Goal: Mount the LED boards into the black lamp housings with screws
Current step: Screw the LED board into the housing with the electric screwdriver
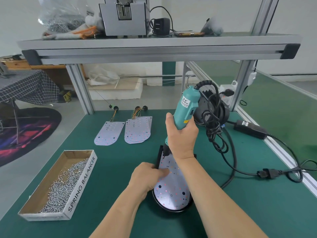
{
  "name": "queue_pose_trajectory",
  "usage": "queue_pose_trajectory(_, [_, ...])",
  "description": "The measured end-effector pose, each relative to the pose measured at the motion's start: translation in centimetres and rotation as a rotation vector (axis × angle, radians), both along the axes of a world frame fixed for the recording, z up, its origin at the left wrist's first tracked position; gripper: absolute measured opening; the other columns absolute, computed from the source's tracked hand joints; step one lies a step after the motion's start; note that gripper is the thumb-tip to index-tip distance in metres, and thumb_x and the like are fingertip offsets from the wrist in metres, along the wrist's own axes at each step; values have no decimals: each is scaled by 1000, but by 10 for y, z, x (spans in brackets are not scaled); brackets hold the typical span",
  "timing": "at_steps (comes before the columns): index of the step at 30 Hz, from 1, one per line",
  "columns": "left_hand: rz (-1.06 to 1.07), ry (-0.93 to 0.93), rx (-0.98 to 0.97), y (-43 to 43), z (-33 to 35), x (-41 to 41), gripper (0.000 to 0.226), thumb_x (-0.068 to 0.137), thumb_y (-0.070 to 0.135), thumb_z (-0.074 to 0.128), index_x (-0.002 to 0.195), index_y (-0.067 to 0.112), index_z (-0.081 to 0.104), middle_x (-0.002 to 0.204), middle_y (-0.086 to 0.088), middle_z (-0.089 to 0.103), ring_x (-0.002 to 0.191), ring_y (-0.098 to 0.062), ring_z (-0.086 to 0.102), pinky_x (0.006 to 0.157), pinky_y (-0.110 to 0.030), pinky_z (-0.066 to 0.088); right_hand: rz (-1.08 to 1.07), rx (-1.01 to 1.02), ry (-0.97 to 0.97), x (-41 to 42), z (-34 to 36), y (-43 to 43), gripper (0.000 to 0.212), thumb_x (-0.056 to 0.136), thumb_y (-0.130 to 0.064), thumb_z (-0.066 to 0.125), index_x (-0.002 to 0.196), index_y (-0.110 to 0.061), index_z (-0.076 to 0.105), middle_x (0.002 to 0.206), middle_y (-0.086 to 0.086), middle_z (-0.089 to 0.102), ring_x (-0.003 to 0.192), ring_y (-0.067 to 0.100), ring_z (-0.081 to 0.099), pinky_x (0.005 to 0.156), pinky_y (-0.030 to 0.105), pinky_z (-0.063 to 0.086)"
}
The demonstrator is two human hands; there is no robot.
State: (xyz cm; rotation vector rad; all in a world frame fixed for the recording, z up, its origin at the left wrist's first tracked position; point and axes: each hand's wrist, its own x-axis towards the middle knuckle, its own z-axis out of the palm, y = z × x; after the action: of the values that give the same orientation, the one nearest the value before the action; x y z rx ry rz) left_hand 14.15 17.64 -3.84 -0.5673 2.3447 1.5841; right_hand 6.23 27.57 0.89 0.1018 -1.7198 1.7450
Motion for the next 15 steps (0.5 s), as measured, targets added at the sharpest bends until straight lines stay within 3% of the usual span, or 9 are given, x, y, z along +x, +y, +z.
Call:
queue_pose_trajectory(3, [-1,-1,-11,0,-3,-1,56,54,45,73,93,5,77,99,-10,77,95,-31,73,94,-47,55,6,-13,-36,-1,-4,-2,34,77,-43,68,69,-21,44,55,-11,47,50,16,46,52,41,47])
queue_pose_trajectory(5, [-5,0,-27,0,-4,-1,55,54,47,72,91,6,76,97,-10,76,79,-26,70,82,-40,57,11,-3,-33,1,-4,-5,32,78,-40,69,67,-25,42,52,-14,46,47,12,44,49,35,45])
queue_pose_trajectory(8, [-2,-1,-42,1,-3,1,53,54,49,70,87,8,76,94,-9,76,70,-20,60,67,-30,45,-1,-10,-44,3,-3,-6,33,80,-34,71,67,-24,41,51,-12,45,46,14,44,49,37,45])
queue_pose_trajectory(13, [-3,12,-21,1,0,3,59,53,48,70,89,1,73,97,-13,76,70,-21,59,69,-32,46,-21,-31,10,18,5,4,40,78,-49,69,78,-12,55,61,-6,57,56,13,55,58,26,48])
queue_pose_trajectory(15, [-4,11,1,1,2,2,68,52,48,72,97,-3,71,101,-16,75,74,-20,60,75,-36,51,-44,-142,9,20,18,16,41,79,-48,72,89,-10,59,69,-3,64,62,17,62,64,31,53])
